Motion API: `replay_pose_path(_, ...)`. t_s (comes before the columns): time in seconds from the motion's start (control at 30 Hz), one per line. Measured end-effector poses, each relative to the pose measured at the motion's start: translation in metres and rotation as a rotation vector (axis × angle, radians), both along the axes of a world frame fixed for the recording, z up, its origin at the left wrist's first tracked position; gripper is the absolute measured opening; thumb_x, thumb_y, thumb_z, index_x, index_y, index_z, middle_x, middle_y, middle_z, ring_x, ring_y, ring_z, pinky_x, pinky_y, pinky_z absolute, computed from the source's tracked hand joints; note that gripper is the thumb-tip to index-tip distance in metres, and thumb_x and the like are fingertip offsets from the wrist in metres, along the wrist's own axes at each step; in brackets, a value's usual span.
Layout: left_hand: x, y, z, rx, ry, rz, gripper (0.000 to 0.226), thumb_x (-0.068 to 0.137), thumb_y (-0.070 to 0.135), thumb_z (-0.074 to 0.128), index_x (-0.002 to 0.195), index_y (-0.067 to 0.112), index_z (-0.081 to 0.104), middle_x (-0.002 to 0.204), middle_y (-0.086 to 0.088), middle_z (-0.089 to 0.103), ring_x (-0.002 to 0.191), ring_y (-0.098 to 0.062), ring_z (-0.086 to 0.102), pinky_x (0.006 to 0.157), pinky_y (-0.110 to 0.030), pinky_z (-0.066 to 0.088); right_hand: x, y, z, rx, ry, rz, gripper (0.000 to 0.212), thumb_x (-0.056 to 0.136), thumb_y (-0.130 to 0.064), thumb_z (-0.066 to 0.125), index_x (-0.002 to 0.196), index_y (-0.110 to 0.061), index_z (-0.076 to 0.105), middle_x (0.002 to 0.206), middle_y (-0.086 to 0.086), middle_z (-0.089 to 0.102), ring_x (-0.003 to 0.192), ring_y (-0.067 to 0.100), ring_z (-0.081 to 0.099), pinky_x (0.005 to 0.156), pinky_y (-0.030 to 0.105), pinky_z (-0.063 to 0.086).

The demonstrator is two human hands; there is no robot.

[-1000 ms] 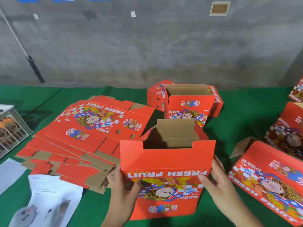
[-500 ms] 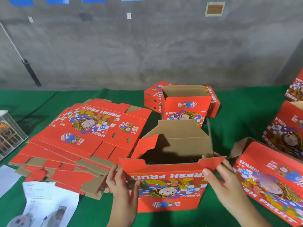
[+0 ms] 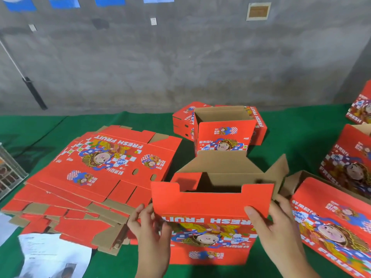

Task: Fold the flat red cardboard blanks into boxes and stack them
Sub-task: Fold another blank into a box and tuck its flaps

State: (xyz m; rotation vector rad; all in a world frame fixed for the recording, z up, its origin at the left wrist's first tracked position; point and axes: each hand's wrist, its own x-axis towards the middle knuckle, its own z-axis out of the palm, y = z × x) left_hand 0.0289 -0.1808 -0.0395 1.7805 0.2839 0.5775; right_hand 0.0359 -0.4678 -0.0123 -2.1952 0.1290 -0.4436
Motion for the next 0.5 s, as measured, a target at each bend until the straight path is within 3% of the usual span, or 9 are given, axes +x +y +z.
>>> replay_pose_path(0.13, 0.018, 0.013, -0.005, -0.117, 0.033, -0.100, 0.056, 0.090, -0.004, 0.066, 0.098, 0.050, 0.055, 0.123, -0.002, 0.043, 0.110, -0.028, 0.064, 0.094, -0.058, 0.054, 0.006, 0.000, -0.001, 0.135, -0.042, 0.085, 0.028, 0.080, -0.059, 0.065, 0.108, -0.058, 0.066, 0.136, -0.020, 0.051, 0.116, -0.014, 0.053, 0.092, 0.026, 0.048)
replay_pose_path(0.2, 0.023, 0.021, -0.001, -0.116, -0.011, -0.256, 0.033, 0.083, 0.008, 0.063, 0.097, 0.037, 0.053, 0.116, -0.018, 0.049, 0.111, -0.060, 0.048, 0.081, -0.068, 0.044, 0.009, -0.003, 0.001, 0.185, -0.045, 0.103, 0.030, 0.082, -0.054, 0.065, 0.113, -0.054, 0.067, 0.136, -0.016, 0.054, 0.118, -0.014, 0.053, 0.094, 0.020, 0.044)
replay_pose_path(0.27, 0.026, 0.030, 0.005, -0.115, 0.022, -0.345, 0.027, 0.078, 0.012, 0.065, 0.097, 0.030, 0.057, 0.125, -0.019, 0.048, 0.118, -0.055, 0.048, 0.082, -0.063, 0.048, 0.012, -0.007, 0.003, 0.212, -0.043, 0.117, 0.031, 0.083, -0.051, 0.065, 0.114, -0.049, 0.068, 0.134, -0.015, 0.058, 0.120, -0.010, 0.055, 0.094, 0.018, 0.045)
replay_pose_path(0.3, 0.026, 0.033, 0.009, -0.103, 0.060, -0.383, 0.027, 0.076, 0.016, 0.067, 0.098, 0.031, 0.062, 0.134, -0.013, 0.048, 0.123, -0.043, 0.053, 0.087, -0.051, 0.056, 0.012, -0.008, 0.003, 0.221, -0.040, 0.133, 0.032, 0.084, -0.050, 0.065, 0.115, -0.045, 0.070, 0.134, -0.015, 0.059, 0.120, -0.009, 0.056, 0.093, 0.015, 0.045)
replay_pose_path(0.37, 0.025, 0.037, 0.020, -0.058, 0.171, -0.501, 0.035, 0.079, 0.026, 0.068, 0.110, 0.042, 0.070, 0.145, 0.005, 0.052, 0.130, -0.013, 0.055, 0.092, -0.023, 0.053, 0.013, -0.006, 0.004, 0.214, -0.045, 0.171, 0.030, 0.088, -0.044, 0.065, 0.116, -0.036, 0.073, 0.135, -0.015, 0.060, 0.121, -0.010, 0.055, 0.091, 0.007, 0.045)
replay_pose_path(0.43, 0.024, 0.038, 0.032, -0.113, 0.273, -0.628, 0.040, 0.082, 0.030, 0.070, 0.119, 0.045, 0.070, 0.137, 0.009, 0.065, 0.129, -0.014, 0.061, 0.095, -0.024, 0.051, 0.013, -0.003, 0.003, 0.237, -0.033, 0.185, 0.028, 0.090, -0.041, 0.065, 0.115, -0.032, 0.074, 0.135, -0.014, 0.060, 0.120, -0.010, 0.056, 0.088, 0.003, 0.044)
replay_pose_path(0.5, 0.022, 0.042, 0.043, -0.101, 0.297, -0.669, 0.038, 0.078, 0.035, 0.074, 0.116, 0.034, 0.076, 0.136, 0.007, 0.066, 0.127, -0.020, 0.064, 0.099, -0.035, 0.052, 0.012, -0.002, 0.002, 0.280, -0.020, 0.178, 0.027, 0.090, -0.042, 0.064, 0.114, -0.034, 0.073, 0.132, -0.014, 0.061, 0.116, -0.009, 0.059, 0.085, 0.004, 0.047)
